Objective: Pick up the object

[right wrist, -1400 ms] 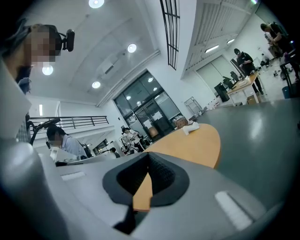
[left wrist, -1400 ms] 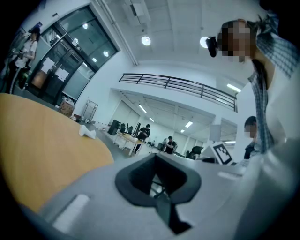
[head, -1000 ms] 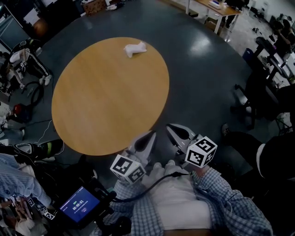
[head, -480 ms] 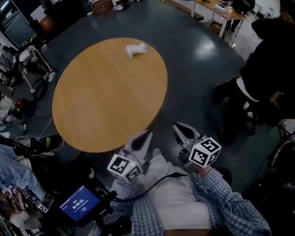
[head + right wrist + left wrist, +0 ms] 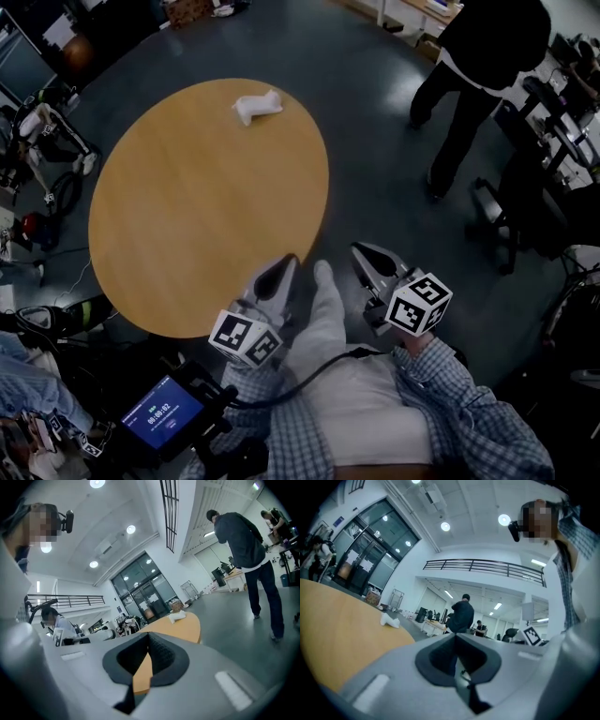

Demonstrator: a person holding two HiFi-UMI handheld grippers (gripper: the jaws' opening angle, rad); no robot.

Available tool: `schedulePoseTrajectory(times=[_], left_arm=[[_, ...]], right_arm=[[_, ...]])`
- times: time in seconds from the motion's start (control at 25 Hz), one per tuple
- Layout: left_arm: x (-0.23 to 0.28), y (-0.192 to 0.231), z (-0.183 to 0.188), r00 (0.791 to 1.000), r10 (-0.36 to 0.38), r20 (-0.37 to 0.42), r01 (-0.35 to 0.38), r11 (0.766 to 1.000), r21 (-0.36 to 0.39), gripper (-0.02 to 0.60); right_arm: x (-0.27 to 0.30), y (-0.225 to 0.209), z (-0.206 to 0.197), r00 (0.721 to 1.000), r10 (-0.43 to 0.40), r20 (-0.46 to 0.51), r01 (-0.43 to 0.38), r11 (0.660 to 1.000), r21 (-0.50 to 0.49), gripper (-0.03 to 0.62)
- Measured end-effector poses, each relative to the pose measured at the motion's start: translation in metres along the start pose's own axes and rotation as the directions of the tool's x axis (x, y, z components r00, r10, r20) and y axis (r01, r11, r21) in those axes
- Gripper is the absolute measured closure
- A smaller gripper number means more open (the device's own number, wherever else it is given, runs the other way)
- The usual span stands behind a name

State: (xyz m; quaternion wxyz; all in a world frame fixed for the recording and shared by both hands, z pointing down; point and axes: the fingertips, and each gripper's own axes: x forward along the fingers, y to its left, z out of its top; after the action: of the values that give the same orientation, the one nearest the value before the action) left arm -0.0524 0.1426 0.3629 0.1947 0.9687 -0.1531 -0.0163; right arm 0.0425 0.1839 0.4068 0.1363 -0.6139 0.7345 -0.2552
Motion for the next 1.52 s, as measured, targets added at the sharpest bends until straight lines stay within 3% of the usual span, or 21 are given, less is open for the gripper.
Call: schedulePoseTrajectory(times=[0.32,0.64,0.88,1.12,1.28,1.4,1.52], left_arm=[[0.078,0.064,0.016,0.999,0.044,0.027,-0.043,0.999,-0.031,0.583],[0.118,0.143,0.015,0.978,0.206,0.033,-0.199,0.968,-0.156,0.583],[0.129,0.173,0.018,0.957,0.291,0.016,-0.28,0.933,-0.228,0.583],[0.15,0.192,0.013,0.951,0.306,0.047,-0.288,0.931,-0.222,0.583],[0.149,0.211,0.022,0.931,0.36,0.053,-0.33,0.897,-0.294,0.583],[0.139,0.225,0.018,0.917,0.397,0.045,-0.365,0.877,-0.312,0.583],[0.141,0.235,0.019,0.906,0.421,0.041,-0.39,0.87,-0.303,0.583]], right_arm=[[0.076,-0.059,0.047,0.998,0.024,-0.055,-0.026,0.999,-0.038,0.594],[0.178,-0.108,0.068,0.977,0.056,-0.204,-0.069,0.996,-0.055,0.594],[0.235,-0.111,0.062,0.937,0.123,-0.327,-0.189,0.966,-0.177,0.594],[0.304,-0.126,0.059,0.883,0.197,-0.425,-0.309,0.927,-0.211,0.586],[0.358,-0.134,0.041,0.814,0.169,-0.555,-0.422,0.829,-0.367,0.491],[0.398,-0.135,0.021,0.761,0.111,-0.639,-0.52,0.694,-0.499,0.426],[0.431,-0.137,0.012,0.7,0.06,-0.711,-0.612,0.564,-0.555,0.373]])
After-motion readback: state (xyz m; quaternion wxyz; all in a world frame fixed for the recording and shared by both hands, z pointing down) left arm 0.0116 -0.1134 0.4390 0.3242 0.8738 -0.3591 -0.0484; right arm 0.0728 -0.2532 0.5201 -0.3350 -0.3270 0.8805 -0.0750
